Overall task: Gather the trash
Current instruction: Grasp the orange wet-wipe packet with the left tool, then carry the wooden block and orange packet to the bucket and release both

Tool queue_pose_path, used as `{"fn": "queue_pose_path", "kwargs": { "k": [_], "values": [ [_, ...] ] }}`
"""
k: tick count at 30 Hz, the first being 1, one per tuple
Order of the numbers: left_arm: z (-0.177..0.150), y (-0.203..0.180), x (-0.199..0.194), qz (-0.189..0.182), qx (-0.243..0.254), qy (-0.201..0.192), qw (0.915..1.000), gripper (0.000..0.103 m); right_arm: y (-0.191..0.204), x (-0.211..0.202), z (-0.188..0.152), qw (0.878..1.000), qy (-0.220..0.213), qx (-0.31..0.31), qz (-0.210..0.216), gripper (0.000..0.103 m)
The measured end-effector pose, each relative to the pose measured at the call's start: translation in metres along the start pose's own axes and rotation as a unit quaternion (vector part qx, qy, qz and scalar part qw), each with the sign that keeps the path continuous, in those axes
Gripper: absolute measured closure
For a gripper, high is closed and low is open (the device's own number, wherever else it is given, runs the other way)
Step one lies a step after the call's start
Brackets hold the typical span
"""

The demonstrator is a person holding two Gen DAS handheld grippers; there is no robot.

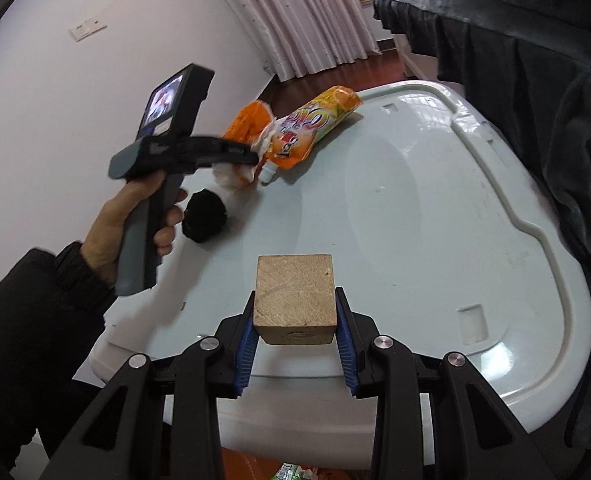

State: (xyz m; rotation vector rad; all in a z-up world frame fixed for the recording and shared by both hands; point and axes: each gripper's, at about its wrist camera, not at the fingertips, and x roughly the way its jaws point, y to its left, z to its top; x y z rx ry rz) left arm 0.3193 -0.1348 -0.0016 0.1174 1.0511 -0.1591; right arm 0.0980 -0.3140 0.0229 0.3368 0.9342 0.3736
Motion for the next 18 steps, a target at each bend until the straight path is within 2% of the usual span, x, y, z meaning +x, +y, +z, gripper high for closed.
{"fn": "queue_pose_path", "kwargs": {
  "k": [3, 5, 11, 14, 18],
  "values": [
    [-0.007, 0.006, -0.022, -0.019, -0.012, -0.026, 0.9994, 0.090, 0.004, 0.001, -0.002, 1.000, 0.003, -0.006, 0.002, 0.068],
    [-0.013, 0.006, -0.042, -0.017, -0.005, -0.044, 0.9989, 0.090, 0.005, 0.000, -0.001, 1.000, 0.000, -0.006, 0.003, 0.068],
    [-0.043, 0.006, -0.129, -0.033, -0.015, -0.081, 0.9961, 0.090, 0.014, -0.008, 0.000, 1.000, -0.017, -0.009, 0.007, 0.068],
    [-0.070, 0.005, -0.171, -0.039, -0.028, -0.091, 0.9947, 0.090, 0.021, -0.016, -0.003, 0.999, -0.026, -0.018, 0.005, 0.068],
    [-0.122, 0.005, -0.222, -0.047, -0.042, -0.101, 0.9929, 0.090, 0.035, -0.031, -0.012, 0.999, -0.035, -0.038, -0.002, 0.068]
  ]
}}
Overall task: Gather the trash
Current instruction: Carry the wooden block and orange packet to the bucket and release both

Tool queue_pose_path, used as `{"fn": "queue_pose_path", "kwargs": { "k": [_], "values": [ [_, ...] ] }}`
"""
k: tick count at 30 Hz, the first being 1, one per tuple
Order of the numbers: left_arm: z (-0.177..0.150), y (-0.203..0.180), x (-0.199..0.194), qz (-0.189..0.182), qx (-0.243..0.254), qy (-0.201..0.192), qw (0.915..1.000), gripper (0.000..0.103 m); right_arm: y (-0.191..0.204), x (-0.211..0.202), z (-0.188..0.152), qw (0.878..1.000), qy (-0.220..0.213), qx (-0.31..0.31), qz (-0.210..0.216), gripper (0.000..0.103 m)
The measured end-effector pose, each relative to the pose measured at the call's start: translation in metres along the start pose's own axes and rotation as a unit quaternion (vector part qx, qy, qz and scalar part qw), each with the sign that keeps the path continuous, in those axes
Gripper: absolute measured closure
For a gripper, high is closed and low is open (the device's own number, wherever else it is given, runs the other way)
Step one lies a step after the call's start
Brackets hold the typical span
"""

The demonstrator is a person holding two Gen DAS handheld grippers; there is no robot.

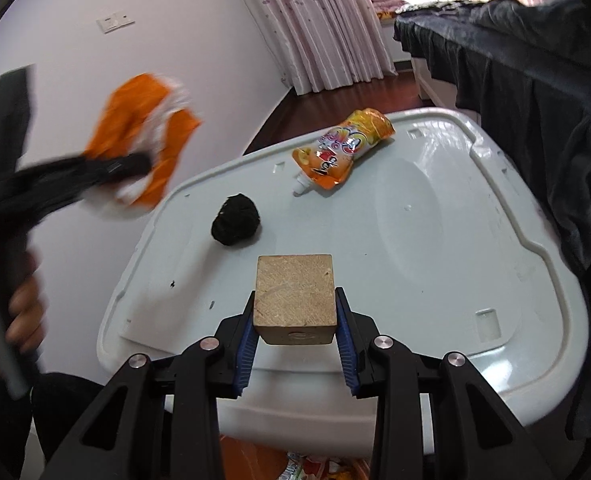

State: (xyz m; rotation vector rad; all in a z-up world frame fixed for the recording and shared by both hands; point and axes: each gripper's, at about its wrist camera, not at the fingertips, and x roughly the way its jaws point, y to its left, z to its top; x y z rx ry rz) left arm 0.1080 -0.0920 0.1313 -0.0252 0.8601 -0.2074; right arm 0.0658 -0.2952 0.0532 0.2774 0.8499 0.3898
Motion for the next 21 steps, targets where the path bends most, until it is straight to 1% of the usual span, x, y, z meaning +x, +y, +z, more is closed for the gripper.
{"fn": "queue_pose_path", "kwargs": {
  "k": [2, 4, 6, 7, 10, 13, 16, 18, 21],
  "values": [
    [-0.022, 0.002, -0.020, -0.009, -0.016, 0.000, 0.9998, 0.090, 0.011, -0.012, -0.007, 1.000, -0.002, -0.012, -0.002, 0.068],
    [-0.056, 0.004, -0.039, -0.015, -0.034, 0.009, 0.9993, 0.090, 0.021, -0.026, -0.017, 1.000, -0.002, -0.016, 0.003, 0.068],
    [-0.088, 0.002, -0.050, -0.010, -0.035, 0.017, 0.9992, 0.090, 0.029, -0.037, -0.026, 1.000, 0.000, -0.020, 0.007, 0.068],
    [-0.097, -0.001, -0.052, -0.008, -0.033, 0.020, 0.9992, 0.090, 0.035, -0.044, -0.034, 1.000, 0.003, -0.025, 0.008, 0.068],
    [-0.139, -0.007, -0.059, -0.019, -0.032, 0.045, 0.9983, 0.090, 0.049, -0.061, -0.054, 0.999, 0.011, -0.040, 0.008, 0.068],
    [-0.175, -0.014, -0.048, -0.017, -0.032, 0.076, 0.9965, 0.090, 0.058, -0.075, -0.079, 0.999, 0.026, -0.045, 0.005, 0.068],
    [-0.207, -0.014, -0.030, -0.025, -0.050, 0.122, 0.9909, 0.090, 0.063, -0.083, -0.104, 0.998, 0.036, -0.048, -0.010, 0.068],
    [-0.219, -0.016, -0.019, -0.028, -0.053, 0.144, 0.9877, 0.090, 0.063, -0.084, -0.116, 0.998, 0.043, -0.048, -0.022, 0.068],
    [-0.225, -0.017, -0.004, -0.032, -0.050, 0.165, 0.9845, 0.090, 0.056, -0.078, -0.133, 0.997, 0.057, -0.033, -0.035, 0.068]
  ]
}}
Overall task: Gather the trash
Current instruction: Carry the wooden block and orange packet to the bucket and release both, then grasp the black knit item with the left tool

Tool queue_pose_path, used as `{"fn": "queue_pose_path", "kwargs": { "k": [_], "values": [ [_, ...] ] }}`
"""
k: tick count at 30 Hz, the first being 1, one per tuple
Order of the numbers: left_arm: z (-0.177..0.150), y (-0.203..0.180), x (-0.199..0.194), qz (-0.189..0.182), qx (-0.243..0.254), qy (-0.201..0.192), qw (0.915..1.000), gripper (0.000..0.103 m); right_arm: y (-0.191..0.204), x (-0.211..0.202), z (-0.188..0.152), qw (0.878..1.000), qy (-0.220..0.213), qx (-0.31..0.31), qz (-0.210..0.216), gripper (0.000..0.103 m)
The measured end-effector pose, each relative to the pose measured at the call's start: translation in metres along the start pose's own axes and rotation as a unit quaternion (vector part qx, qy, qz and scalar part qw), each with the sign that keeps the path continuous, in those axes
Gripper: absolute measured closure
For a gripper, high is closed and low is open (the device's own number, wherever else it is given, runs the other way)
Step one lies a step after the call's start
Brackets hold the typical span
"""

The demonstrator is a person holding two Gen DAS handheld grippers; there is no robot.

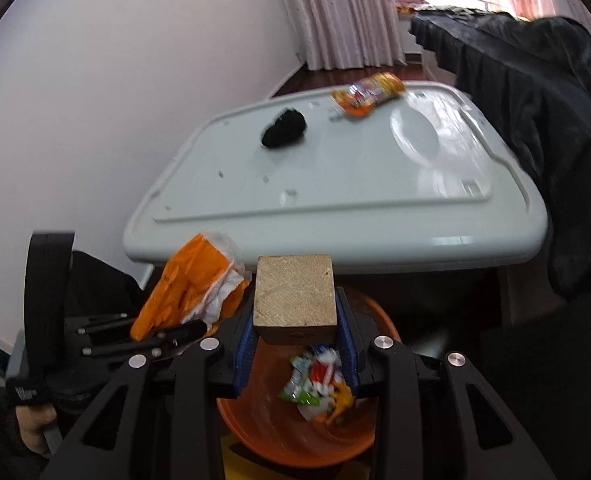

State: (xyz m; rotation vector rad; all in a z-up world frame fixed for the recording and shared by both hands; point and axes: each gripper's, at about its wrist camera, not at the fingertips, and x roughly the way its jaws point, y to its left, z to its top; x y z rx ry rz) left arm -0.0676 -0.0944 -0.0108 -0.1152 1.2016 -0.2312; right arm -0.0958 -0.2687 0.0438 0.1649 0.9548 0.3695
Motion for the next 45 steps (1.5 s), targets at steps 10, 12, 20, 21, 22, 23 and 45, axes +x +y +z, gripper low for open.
{"fn": "queue_pose_path", "kwargs": {
  "k": [10, 12, 20, 21, 22, 23, 45],
  "values": [
    [-0.006, -0.004, 0.033, -0.009, 0.012, 0.058, 0.9982, 0.090, -0.008, 0.033, -0.010, 0.998, 0.056, 0.017, 0.005, 0.068],
    [-0.006, -0.004, 0.035, -0.010, 0.009, 0.064, 0.9978, 0.090, -0.009, 0.037, -0.011, 0.998, 0.062, 0.020, 0.006, 0.068],
    [-0.002, -0.005, 0.039, 0.000, 0.014, 0.074, 0.9972, 0.079, -0.012, 0.043, -0.013, 0.997, 0.073, 0.027, 0.004, 0.062],
    [-0.002, -0.008, 0.039, 0.006, 0.016, 0.073, 0.9972, 0.072, -0.012, 0.043, -0.013, 0.997, 0.072, 0.029, 0.002, 0.049],
    [-0.001, -0.010, 0.038, 0.015, 0.019, 0.069, 0.9973, 0.054, -0.012, 0.042, -0.012, 0.997, 0.069, 0.030, -0.001, 0.044],
    [-0.001, -0.010, 0.036, 0.021, 0.020, 0.064, 0.9975, 0.041, -0.012, 0.040, -0.012, 0.997, 0.064, 0.030, -0.004, 0.042],
    [0.134, 0.029, -0.009, 0.043, 0.036, -0.070, 0.9960, 0.020, -0.050, 0.052, 0.040, 0.998, 0.001, 0.065, -0.007, 0.031]
  ]
}}
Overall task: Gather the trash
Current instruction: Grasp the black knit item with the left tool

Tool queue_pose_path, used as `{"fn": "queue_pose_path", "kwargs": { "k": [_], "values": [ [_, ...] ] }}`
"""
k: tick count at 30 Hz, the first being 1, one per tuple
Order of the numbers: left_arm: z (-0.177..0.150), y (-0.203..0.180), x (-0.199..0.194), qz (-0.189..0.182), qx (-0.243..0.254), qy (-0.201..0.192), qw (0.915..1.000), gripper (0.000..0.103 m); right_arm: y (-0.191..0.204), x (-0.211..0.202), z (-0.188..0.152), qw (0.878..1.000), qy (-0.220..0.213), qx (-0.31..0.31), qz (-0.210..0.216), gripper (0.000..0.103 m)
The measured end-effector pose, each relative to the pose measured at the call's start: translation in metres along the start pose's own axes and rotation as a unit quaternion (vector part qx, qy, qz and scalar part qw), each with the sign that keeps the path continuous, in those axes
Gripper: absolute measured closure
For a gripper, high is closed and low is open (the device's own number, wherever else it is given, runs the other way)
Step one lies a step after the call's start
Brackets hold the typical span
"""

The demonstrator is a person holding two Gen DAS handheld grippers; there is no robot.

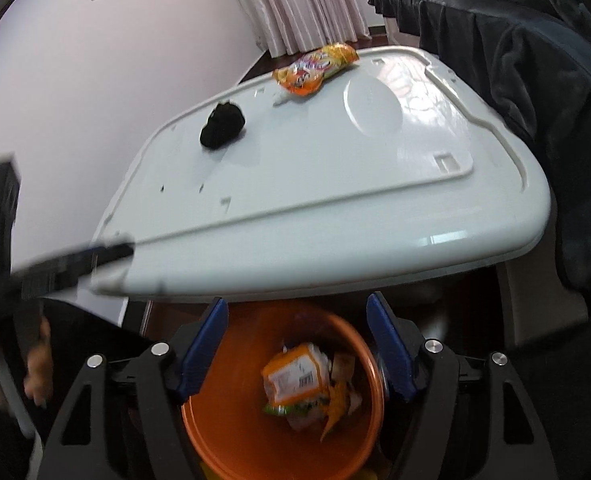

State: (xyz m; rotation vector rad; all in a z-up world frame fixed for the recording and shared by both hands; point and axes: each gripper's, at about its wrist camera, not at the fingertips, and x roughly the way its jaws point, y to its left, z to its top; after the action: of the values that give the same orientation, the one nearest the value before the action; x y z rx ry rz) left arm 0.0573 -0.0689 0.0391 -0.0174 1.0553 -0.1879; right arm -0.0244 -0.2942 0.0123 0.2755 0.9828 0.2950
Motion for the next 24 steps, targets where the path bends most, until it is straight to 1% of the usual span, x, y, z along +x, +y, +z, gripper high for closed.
{"fn": "queue_pose_path", "kwargs": {
  "k": [2, 3, 5, 6, 8, 11, 13, 14, 15, 16, 17, 19, 22, 24],
  "values": [
    [0.031, 0.000, 0.018, 0.019, 0.024, -0.011, 0.9995, 0.020, -0.005, 0.007, 0.003, 1.000, -0.001, 0.015, 0.011, 0.031],
    [0.049, -0.003, 0.032, 0.021, 0.035, -0.017, 0.9990, 0.020, -0.007, 0.010, 0.003, 1.000, 0.002, 0.018, 0.013, 0.031],
    [0.074, -0.007, 0.054, 0.017, 0.050, -0.022, 0.9984, 0.020, -0.012, 0.017, 0.000, 0.999, 0.014, 0.027, 0.013, 0.031],
    [0.081, -0.006, 0.062, 0.022, 0.052, -0.024, 0.9981, 0.020, -0.015, 0.021, 0.000, 0.999, 0.020, 0.035, 0.016, 0.031],
    [0.098, -0.006, 0.083, 0.025, 0.047, -0.029, 0.9981, 0.020, -0.019, 0.024, 0.000, 0.998, 0.024, 0.045, 0.020, 0.031],
    [0.114, -0.003, 0.102, 0.033, 0.029, -0.037, 0.9984, 0.020, -0.021, 0.026, 0.001, 0.998, 0.023, 0.049, 0.021, 0.031],
    [0.125, 0.003, 0.121, 0.037, 0.020, -0.030, 0.9987, 0.020, -0.022, 0.029, 0.000, 0.998, 0.027, 0.051, 0.020, 0.030],
    [0.129, 0.004, 0.129, 0.037, 0.018, -0.024, 0.9989, 0.021, -0.023, 0.030, 0.000, 0.998, 0.029, 0.051, 0.021, 0.030],
    [0.130, 0.005, 0.138, 0.040, 0.020, -0.022, 0.9988, 0.024, -0.023, 0.031, 0.000, 0.998, 0.031, 0.051, 0.021, 0.030],
    [0.130, 0.005, 0.142, 0.055, 0.025, -0.024, 0.9978, 0.037, -0.023, 0.031, 0.000, 0.998, 0.032, 0.050, 0.021, 0.029],
    [0.129, 0.006, 0.146, 0.067, 0.033, -0.025, 0.9969, 0.040, -0.023, 0.031, 0.001, 0.998, 0.032, 0.050, 0.021, 0.029],
    [0.124, 0.008, 0.142, 0.058, 0.037, -0.043, 0.9967, 0.046, -0.022, 0.031, 0.002, 0.998, 0.032, 0.050, 0.023, 0.029],
    [0.118, 0.014, 0.134, 0.047, 0.039, -0.051, 0.9968, 0.052, -0.017, 0.031, 0.007, 0.998, 0.038, 0.045, 0.029, 0.029],
    [0.114, 0.020, 0.123, 0.045, 0.024, -0.041, 0.9979, 0.053, -0.010, 0.029, 0.013, 0.998, 0.040, 0.034, 0.037, 0.029]
  ]
}}
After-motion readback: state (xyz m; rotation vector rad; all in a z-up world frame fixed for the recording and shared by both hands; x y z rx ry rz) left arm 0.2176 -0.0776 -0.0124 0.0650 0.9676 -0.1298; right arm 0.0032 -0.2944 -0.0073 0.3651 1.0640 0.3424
